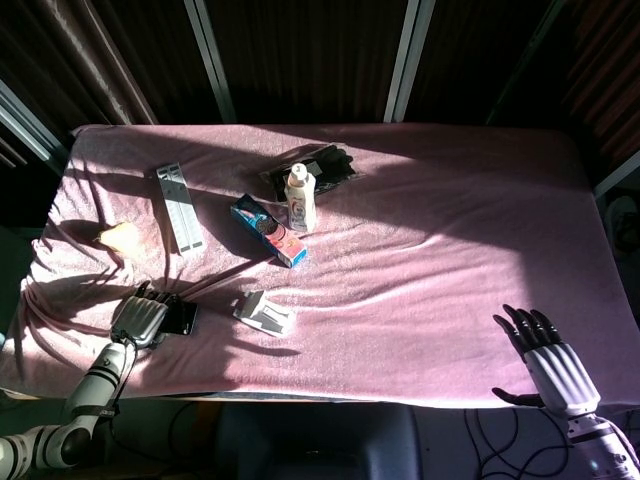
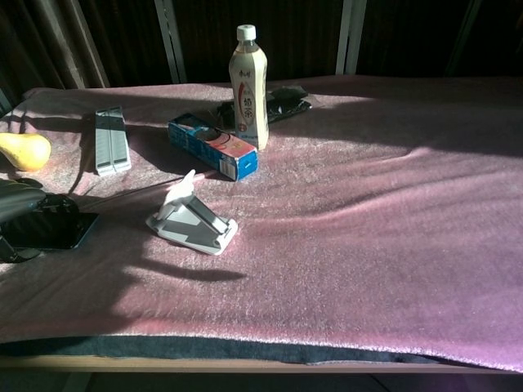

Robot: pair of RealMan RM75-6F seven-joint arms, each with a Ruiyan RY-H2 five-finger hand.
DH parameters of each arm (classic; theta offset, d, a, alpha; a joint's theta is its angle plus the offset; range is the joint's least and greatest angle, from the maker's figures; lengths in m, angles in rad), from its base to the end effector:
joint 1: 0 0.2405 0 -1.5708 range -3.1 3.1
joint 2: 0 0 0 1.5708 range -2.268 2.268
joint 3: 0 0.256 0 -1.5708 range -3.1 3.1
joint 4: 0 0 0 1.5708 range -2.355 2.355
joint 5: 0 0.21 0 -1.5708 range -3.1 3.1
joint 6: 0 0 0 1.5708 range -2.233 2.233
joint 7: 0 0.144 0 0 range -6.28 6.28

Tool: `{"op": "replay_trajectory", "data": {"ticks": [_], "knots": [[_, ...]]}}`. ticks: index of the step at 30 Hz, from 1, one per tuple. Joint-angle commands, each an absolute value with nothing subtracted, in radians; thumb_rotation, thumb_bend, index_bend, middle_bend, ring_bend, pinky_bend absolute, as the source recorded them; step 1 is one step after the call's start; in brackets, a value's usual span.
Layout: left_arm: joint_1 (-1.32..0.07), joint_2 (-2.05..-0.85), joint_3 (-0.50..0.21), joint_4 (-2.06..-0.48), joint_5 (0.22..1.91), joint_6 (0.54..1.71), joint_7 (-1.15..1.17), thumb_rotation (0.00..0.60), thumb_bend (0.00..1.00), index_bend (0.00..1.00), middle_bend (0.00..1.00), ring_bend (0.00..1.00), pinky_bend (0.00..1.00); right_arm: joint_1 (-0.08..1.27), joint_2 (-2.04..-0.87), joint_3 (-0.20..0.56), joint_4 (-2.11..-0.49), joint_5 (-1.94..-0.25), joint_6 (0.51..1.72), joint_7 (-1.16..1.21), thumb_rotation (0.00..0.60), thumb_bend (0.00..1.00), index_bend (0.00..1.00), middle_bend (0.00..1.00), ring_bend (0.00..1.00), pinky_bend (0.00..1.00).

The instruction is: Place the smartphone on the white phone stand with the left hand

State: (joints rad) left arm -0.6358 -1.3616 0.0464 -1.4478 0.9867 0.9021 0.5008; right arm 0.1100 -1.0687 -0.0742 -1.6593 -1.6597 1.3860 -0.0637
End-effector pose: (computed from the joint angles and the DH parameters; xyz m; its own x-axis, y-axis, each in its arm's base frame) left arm -0.2801 0.3071 0.0271 0.6961 0.4169 0.5845 0.7072 -0.2575 -0.6585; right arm -0.2972 -0.1568 0.1335 0.4842 -0.1975 0.8524 -0.8715 -0.1949 0.4499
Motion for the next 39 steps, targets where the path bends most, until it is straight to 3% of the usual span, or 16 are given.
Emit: {"op": "replay_trajectory", "data": {"ticks": [1,17,22,26,34,39], "knots": [[-0.596,-1.352,0.040,-1.426,1.104,0.954,0.371,0.600,0.40,0.88,0.97,0.55,0.00,0.110,-1.069,-0.074,-1.659,-1.660,1.386,-0.065,0.600,0.11,0.00,0.00,0.00,0.00],[-0.542,-1.335,0.014,-1.289,1.523,1.170,-0.350,0.600,0.40,0.88,0.97,0.55,0.01,0.114,-1.077,-0.073,-1.664,-1.652,1.370,-0.085,0.600,0.11,0.00,0.00,0.00,0.00],[-0.553,-1.324,0.015,-1.300,1.551,1.171,-0.393,0.600,0.40,0.88,0.97,0.53,0.02,0.115,-1.078,-0.072,-1.663,-1.649,1.367,-0.086,0.600,0.11,0.00,0.00,0.00,0.00],[-0.638,-1.275,0.033,-1.369,1.666,1.126,-0.594,0.600,0.40,0.87,0.97,0.52,0.02,0.122,-1.079,-0.075,-1.665,-1.648,1.351,-0.090,0.600,0.11,0.00,0.00,0.00,0.00],[-0.779,-1.238,0.058,-1.358,1.731,0.987,-0.862,0.600,0.40,0.87,0.97,0.50,0.02,0.121,-1.071,-0.076,-1.667,-1.639,1.347,-0.081,0.600,0.11,0.00,0.00,0.00,0.00],[-0.812,-1.257,0.060,-1.304,1.737,0.981,-0.938,0.600,0.40,0.87,0.97,0.50,0.02,0.124,-1.069,-0.076,-1.667,-1.634,1.339,-0.080,0.600,0.11,0.00,0.00,0.00,0.00]]}}
